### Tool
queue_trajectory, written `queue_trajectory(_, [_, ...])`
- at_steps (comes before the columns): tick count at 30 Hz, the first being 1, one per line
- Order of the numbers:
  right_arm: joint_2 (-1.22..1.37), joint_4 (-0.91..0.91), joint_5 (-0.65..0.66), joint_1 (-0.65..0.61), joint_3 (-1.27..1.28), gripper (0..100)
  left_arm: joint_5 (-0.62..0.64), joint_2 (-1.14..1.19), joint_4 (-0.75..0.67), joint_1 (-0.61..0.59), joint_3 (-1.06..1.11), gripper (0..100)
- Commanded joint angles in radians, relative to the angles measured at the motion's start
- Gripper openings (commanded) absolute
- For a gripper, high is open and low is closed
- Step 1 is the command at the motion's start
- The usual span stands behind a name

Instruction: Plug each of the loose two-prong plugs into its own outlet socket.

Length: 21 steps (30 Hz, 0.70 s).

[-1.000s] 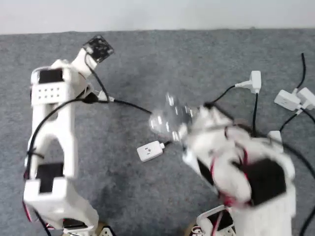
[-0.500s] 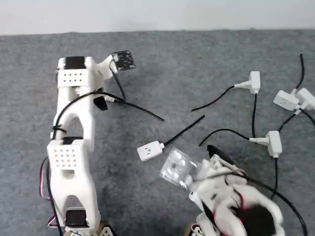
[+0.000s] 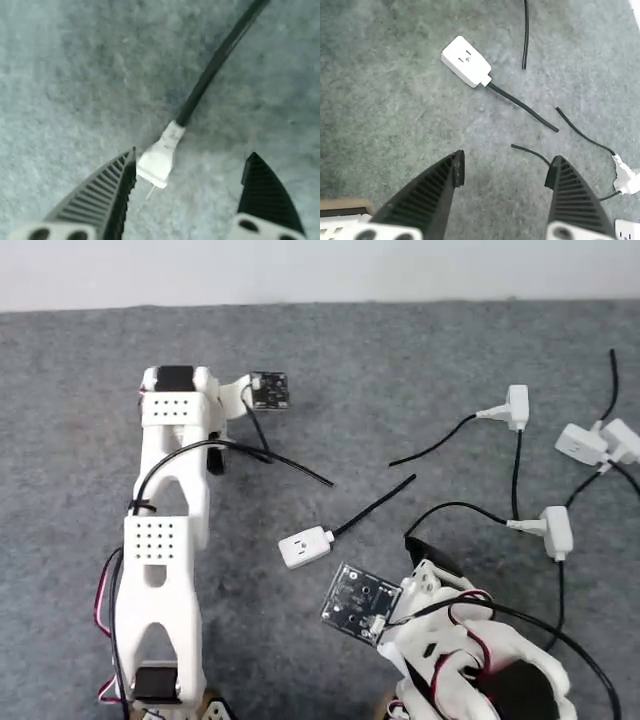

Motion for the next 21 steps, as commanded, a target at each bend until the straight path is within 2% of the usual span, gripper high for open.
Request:
queue_trajectory(1, [-0.004, -0.015, 0.009, -0.021, -0.003, 26.7, -0.025, -0.011, -0.08, -0.051, -0.045, 33])
queue_trajectory(9, [-0.005, -0.019, 0.006, -0.021, 0.018, 26.7, -0.068, 0.064, -0.097, -0.064, -0.044, 33])
queue_trajectory(15, [-0.005, -0.013, 0.005, -0.021, 0.02, 26.7, -0.061, 0.124, -0.16, -0.055, -0.044, 33])
queue_trajectory(21, [-0.005, -0.013, 0.005, -0.021, 0.02, 26.7, -0.037, 0.121, -0.157, -0.041, -0.047, 33])
